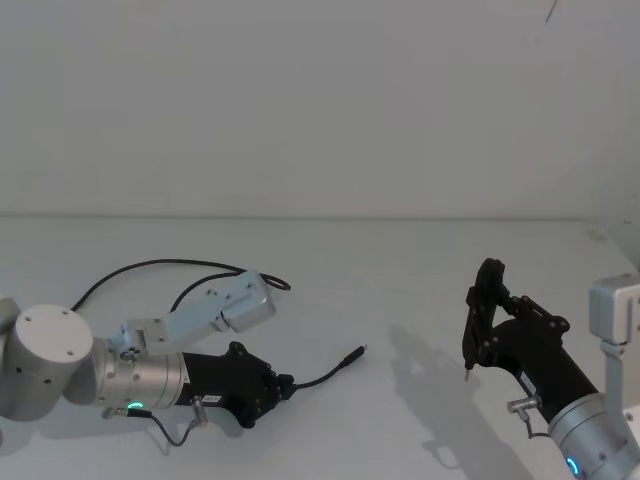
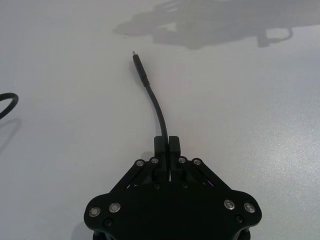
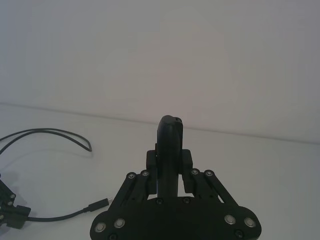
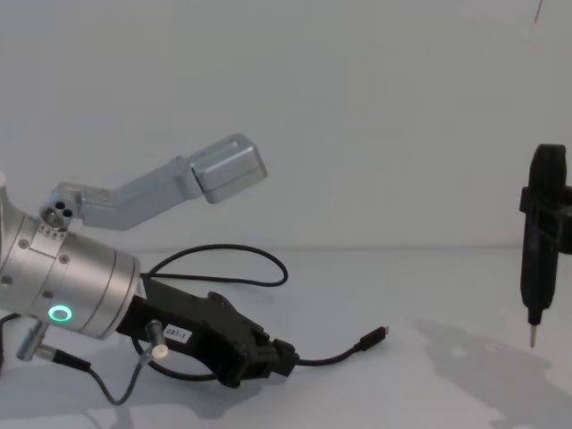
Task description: Pick up the data cable with the one hand.
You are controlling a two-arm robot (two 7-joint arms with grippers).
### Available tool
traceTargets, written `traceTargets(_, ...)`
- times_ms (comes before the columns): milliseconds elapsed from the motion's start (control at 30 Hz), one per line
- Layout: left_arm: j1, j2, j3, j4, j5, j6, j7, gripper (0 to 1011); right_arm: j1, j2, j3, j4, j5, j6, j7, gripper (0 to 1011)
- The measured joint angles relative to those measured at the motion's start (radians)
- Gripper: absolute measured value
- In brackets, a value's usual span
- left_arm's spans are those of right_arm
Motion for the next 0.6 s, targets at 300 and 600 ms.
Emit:
traceTargets(300, 0.0, 0.004, 0.001, -0.005, -0.001, -0.012, 0.0, 39, 0.001, -0.003, 0.019, -0.022, 0.012, -0.006, 0.006, 279)
traceTargets(600, 0.013, 0.017, -0.012, -0.039, -0.026, -0.069, -0.012, 39, 0.027, -0.01, 0.067, -0.069, 0.066, -0.014, 0.03, 279)
